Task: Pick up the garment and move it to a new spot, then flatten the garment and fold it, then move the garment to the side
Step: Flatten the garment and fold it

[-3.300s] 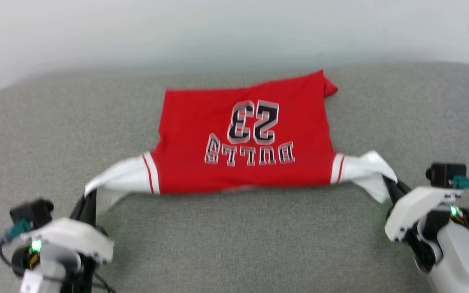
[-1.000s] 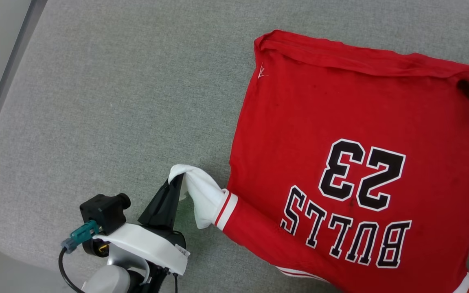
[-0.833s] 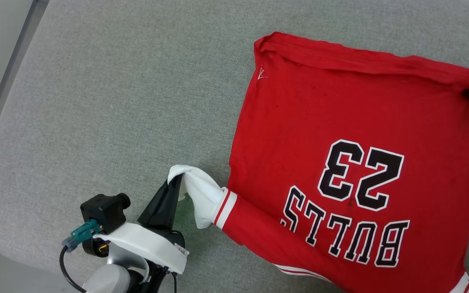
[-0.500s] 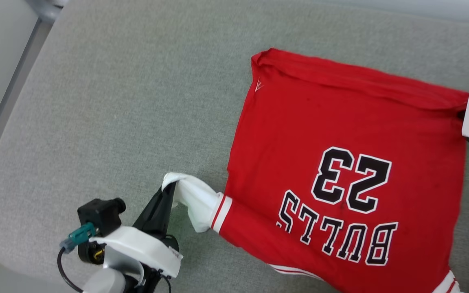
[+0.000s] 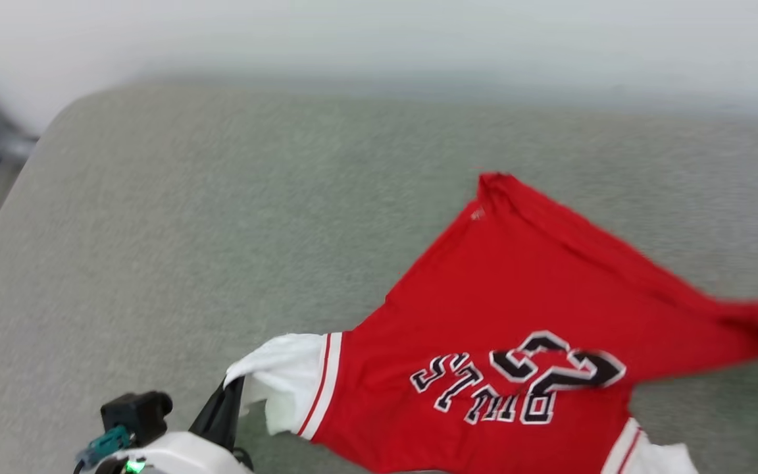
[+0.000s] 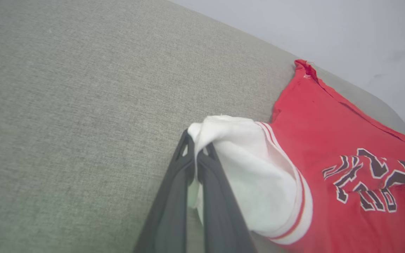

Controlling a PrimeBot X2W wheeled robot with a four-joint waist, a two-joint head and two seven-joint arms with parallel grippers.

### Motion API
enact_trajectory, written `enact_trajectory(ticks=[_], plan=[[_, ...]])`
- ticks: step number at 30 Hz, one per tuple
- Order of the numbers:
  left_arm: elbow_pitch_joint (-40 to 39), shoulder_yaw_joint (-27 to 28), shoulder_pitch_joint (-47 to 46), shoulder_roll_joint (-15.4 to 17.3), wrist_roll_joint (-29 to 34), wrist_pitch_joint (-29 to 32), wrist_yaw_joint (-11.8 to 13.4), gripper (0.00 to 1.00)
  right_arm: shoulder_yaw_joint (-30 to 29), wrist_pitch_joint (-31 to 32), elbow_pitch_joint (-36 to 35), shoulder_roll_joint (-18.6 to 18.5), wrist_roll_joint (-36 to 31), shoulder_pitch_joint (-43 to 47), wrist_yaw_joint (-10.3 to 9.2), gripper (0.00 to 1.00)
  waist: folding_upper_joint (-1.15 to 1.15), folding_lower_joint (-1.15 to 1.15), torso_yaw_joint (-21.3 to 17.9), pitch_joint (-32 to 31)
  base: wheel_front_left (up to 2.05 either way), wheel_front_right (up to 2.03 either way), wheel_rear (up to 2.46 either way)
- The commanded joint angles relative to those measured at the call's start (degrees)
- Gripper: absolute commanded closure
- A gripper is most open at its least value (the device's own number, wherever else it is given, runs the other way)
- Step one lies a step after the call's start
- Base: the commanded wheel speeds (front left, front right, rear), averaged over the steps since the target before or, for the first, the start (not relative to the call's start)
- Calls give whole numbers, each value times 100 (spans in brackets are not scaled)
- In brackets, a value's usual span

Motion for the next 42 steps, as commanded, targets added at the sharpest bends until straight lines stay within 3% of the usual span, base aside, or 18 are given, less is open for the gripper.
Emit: enact_trajectory(ticks=[1, 8, 15, 16, 17, 18, 23, 29, 33, 38, 42], plan=[[-32, 33, 120, 51, -20, 21, 43, 100, -92, 33, -271, 125, 25, 381, -4, 100, 0, 0, -375, -362, 0, 0, 0], [-102, 68, 468, 201, -118, 182, 206, 100, -580, 317, -1669, 918, 0, 2244, -4, 100, 0, 0, -792, -679, 0, 0, 0], [-191, 67, 574, 298, -153, 319, 300, 100, -423, 430, -2112, 1621, 10, 3435, -4, 100, 0, 0, -1025, -735, 0, 0, 0], [-199, 70, 559, 308, -155, 334, 307, 100, -351, 387, -2103, 1647, -1, 3512, -4, 78, 0, 0, -1043, -725, 0, 0, 0], [-204, 70, 539, 315, -159, 353, 315, 100, -298, 291, -2095, 1682, 22, 3548, -4, 65, 0, 0, -1059, -714, 0, 0, 0], [-214, 72, 524, 317, -162, 354, 322, 100, -262, 110, -2111, 1708, 62, 3526, -4, 0, 0, 0, -1078, -708, 0, 0, 0], [-243, 53, 478, 323, -159, 391, 326, 100, -135, -816, -2083, 1745, 85, 3354, -4, 0, 0, 0, -1103, -688, 0, 0, 0], [-289, 41, 393, 325, -130, 376, 321, 100, -75, -2832, -1857, 1738, 95, 2938, -3, 0, 0, 0, -1044, -653, 0, 0, 0], [-356, 20, 234, 339, -76, 369, 281, 100, 131, -3804, -1441, 1542, 49, 2483, -3, 0, 0, 0, -932, -503, 0, 0, 0], [-388, -27, -22, 292, 8, 353, 206, 100, 424, -4318, -745, 1280, 51, 1689, -3, 0, 0, 0, -755, -288, 0, 0, 0], [-389, -108, -265, 215, 67, 322, 144, 100, 818, -4150, -268, 1030, 187, 913, -4, 0, 0, 0, -581, -41, 0, 0, 0]])
